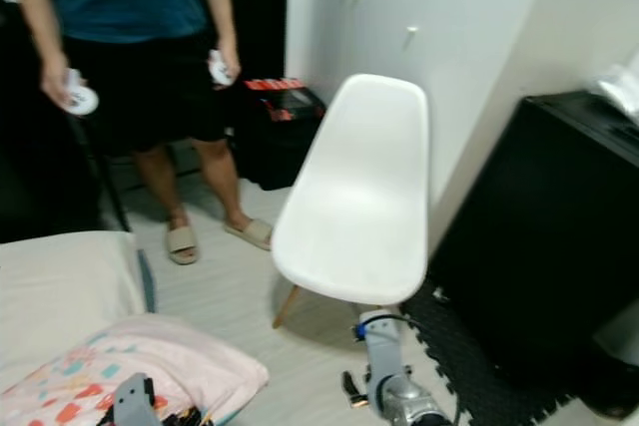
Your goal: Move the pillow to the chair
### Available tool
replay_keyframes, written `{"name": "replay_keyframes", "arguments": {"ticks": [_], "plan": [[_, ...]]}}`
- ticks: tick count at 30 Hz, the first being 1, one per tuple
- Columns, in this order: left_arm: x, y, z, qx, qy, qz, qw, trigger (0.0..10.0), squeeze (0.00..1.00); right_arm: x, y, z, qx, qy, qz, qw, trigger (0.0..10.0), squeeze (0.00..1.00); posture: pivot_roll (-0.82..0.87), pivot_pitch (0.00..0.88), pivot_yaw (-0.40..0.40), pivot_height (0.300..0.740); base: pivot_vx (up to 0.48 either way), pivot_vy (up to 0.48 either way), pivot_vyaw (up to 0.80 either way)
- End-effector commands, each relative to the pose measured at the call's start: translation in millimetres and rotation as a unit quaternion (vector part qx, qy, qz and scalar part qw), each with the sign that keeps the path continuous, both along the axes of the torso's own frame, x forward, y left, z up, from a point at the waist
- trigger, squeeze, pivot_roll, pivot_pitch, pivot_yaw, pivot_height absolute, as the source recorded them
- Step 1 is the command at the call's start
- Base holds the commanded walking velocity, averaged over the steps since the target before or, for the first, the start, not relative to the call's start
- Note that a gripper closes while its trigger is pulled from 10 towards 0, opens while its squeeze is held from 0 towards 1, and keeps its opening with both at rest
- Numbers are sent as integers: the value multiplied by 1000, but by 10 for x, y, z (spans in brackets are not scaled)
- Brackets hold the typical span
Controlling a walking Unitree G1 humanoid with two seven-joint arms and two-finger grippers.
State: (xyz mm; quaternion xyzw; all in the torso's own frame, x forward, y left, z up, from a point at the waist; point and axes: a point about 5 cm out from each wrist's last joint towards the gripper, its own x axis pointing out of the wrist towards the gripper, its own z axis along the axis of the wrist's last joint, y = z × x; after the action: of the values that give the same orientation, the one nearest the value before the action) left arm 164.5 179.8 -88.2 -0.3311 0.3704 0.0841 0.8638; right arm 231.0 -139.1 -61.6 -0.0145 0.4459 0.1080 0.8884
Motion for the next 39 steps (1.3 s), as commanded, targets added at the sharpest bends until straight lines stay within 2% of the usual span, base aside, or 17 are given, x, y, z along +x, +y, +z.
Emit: {"name": "replay_keyframes", "arguments": {"ticks": [1,39], "plan": [[50,-120,11,-12,-4,-25,1000,10000,0,-20,-64,-13,-7,6,-5,1000,10000,0,48,36,-99,740,0,0,-681],[58,-143,9,-11,1,-33,999,10000,0,54,-63,34,-11,-4,3,1000,10000,0,50,18,-118,740,0,0,-680]]}}
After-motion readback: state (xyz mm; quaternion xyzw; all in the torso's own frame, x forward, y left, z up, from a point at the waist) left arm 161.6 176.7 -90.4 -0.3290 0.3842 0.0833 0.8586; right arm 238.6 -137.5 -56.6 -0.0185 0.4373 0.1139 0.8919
